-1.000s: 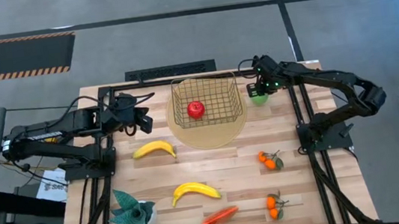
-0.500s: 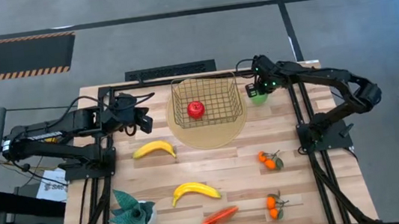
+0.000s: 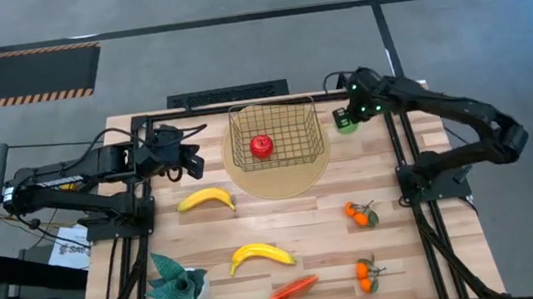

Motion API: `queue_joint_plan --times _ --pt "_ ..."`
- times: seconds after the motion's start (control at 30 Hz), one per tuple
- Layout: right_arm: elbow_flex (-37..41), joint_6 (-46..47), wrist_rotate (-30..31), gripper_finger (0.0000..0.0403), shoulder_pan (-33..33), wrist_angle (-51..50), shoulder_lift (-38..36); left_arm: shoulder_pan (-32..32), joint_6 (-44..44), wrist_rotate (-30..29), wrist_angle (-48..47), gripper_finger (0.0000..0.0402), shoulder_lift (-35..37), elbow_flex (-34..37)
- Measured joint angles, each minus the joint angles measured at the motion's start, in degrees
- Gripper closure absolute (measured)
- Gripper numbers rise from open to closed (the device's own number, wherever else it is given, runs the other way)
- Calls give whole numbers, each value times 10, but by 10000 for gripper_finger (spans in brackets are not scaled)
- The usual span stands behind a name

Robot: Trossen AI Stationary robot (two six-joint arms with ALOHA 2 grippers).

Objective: Build produce basket
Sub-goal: Put the green apple into the basket

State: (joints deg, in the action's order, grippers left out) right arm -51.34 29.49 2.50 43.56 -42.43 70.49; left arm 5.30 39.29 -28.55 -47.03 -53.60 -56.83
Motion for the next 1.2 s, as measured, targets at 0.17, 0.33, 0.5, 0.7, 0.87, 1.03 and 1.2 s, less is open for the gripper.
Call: queue_joint_plan --times 0.17,0.33,0.5,0.7,0.87,1.03,1.2 --pt "-88 -10 1 401 -44 -48 -56 0 0 9 0 401 0 0" --pt "-192 -32 3 402 -107 -47 -81 0 0 9 0 401 0 0" --pt "-283 -72 7 402 -167 -44 -57 0 0 9 0 401 0 0" --pt "-333 -106 6 402 -206 -41 18 0 0 9 0 401 0 0" --pt "-335 -120 -21 402 -209 -43 96 0 0 11 0 401 0 0" --pt "-335 -129 -24 402 -203 -45 166 0 0 16 0 401 0 0" --pt "-335 -132 -24 402 -196 -58 228 0 0 25 0 401 0 0"
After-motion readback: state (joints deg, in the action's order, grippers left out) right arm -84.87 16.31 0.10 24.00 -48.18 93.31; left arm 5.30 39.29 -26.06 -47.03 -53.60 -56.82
